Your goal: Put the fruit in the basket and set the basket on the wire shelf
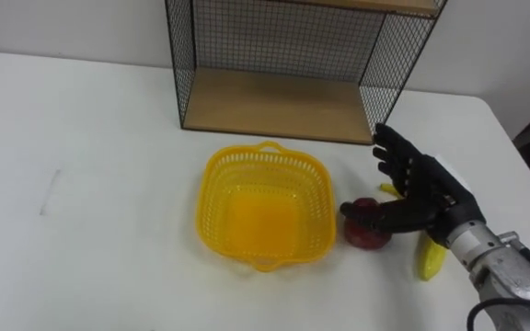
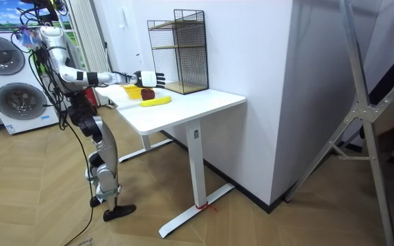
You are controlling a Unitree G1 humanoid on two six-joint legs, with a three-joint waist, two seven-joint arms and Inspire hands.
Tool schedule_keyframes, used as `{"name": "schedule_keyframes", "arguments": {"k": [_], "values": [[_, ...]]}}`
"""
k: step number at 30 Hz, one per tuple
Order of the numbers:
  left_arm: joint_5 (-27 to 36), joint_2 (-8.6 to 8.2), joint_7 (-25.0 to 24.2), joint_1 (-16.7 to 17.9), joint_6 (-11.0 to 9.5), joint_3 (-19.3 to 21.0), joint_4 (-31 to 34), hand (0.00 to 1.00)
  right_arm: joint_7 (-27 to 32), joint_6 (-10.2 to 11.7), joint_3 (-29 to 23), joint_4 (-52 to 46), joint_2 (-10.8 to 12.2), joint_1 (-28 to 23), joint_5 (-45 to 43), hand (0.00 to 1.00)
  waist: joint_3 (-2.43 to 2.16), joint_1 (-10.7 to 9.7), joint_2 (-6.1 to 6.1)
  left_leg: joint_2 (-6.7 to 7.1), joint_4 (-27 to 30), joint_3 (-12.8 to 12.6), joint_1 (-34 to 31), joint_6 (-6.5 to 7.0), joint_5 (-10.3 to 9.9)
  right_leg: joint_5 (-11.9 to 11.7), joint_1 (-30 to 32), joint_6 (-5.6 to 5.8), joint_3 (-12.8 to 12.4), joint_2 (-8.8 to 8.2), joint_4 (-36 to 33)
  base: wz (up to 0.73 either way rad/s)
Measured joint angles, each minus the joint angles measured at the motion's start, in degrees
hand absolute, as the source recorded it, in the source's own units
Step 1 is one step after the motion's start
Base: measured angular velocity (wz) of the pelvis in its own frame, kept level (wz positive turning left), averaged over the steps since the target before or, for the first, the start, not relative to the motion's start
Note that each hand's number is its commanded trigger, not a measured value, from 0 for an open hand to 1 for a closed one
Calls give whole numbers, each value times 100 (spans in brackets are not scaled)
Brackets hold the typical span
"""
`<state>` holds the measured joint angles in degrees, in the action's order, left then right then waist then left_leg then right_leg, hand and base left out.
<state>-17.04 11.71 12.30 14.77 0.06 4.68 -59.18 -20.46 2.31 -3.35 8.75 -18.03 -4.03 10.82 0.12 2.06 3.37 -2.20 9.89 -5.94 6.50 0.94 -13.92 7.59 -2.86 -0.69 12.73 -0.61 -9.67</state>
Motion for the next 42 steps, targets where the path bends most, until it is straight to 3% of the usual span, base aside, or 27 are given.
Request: {"name": "schedule_keyframes", "arguments": {"k": [12,30,34,41,42], "values": [[-3,3,-1,-10,-44,-26,-22,0,-146,1,14,0,0,-8,-119,0,-17,-5,15,-6,52,-5,-5,0,0,-2,-4,1,44,-8,-12,0],[-10,17,-1,-21,-46,-29,-86,0,-138,20,206,403,0,-56,-1146,0,-29,17,23,-2,52,-4,-28,0,-1,-3,21,1,-10,-14,-2,0],[-12,17,-1,-47,-46,-25,-121,0,-138,28,219,317,6,-62,-1713,0,-46,30,44,2,54,-13,-33,0,-1,-3,33,1,-18,-17,-12,0],[-78,20,-2,-48,-45,-25,-104,0,-2,197,219,219,14,-188,-2313,0,-60,89,70,6,73,18,-98,1,0,-4,85,2,1,-25,-12,0],[-88,21,-1,-49,-45,-25,-104,0,12,199,219,219,14,-191,-2340,61,-60,93,70,6,74,21,-98,1,0,-4,84,2,1,-26,-11,0]]}}
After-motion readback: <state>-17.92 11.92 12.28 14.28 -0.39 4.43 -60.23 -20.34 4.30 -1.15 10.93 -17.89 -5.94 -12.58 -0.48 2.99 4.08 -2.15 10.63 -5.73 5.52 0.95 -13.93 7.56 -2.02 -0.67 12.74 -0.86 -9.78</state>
